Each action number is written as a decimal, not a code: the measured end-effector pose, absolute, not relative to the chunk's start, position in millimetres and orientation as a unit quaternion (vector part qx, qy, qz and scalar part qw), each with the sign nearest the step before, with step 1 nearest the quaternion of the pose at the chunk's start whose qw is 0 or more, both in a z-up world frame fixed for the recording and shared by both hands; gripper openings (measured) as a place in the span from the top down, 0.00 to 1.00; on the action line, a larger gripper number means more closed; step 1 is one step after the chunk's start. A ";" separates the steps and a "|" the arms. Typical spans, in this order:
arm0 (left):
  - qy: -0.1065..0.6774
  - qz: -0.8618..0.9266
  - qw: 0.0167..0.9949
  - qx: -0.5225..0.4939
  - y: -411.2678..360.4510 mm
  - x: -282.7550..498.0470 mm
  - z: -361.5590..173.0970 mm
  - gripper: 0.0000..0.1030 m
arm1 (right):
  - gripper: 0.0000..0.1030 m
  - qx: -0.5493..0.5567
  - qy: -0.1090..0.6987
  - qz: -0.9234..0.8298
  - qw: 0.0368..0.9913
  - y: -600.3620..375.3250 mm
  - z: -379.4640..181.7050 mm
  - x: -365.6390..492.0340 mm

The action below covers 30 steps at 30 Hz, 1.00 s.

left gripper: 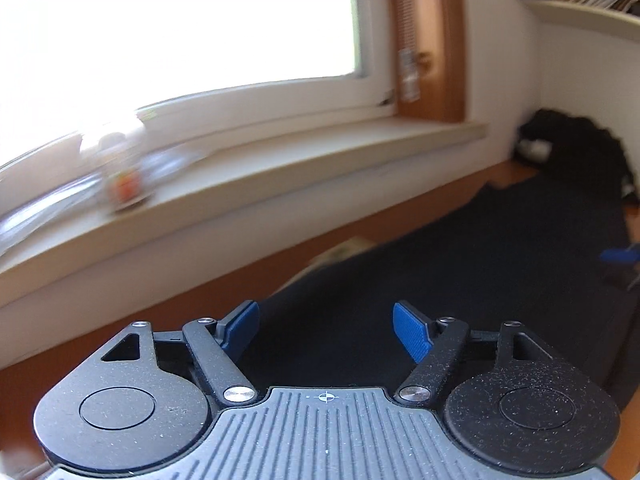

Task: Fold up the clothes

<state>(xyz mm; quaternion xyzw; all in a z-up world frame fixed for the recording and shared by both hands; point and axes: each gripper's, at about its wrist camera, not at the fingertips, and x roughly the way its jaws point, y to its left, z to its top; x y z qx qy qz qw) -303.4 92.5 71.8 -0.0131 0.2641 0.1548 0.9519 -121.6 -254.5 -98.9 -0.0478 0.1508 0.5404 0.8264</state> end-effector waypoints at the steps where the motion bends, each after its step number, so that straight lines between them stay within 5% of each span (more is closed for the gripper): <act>1: 0.260 0.139 0.955 -0.015 83.6 -288.5 72.5 0.25 | 0.44 -0.048 0.150 0.540 0.827 -254.7 -99.1 -122.1; 6: 0.250 0.059 0.966 -0.019 32.8 -202.6 67.1 0.24 | 0.42 -0.056 0.125 0.529 0.838 -255.8 -100.5 -131.1; 10: 0.251 0.009 0.968 0.011 -4.8 -146.0 61.5 0.24 | 0.22 -0.029 0.115 0.513 0.850 -273.2 -96.5 -133.1; 15: 0.263 -0.017 0.964 0.032 -29.5 -118.0 42.1 0.20 | 0.22 0.002 0.113 0.455 0.883 -333.2 -89.0 -108.1; 16: 0.266 -0.019 0.963 0.032 -30.1 -115.1 37.1 0.20 | 0.24 0.005 0.107 0.441 0.891 -345.9 -87.1 -101.5; 19: 0.272 -0.023 0.962 0.018 -25.1 -110.3 24.9 0.20 | 0.55 0.029 0.109 0.402 0.909 -373.1 -84.3 -82.1; 30: 0.297 -0.003 0.955 -0.015 -9.9 -103.6 16.8 0.19 | 0.55 0.036 0.161 0.495 0.853 -345.0 -90.8 -96.4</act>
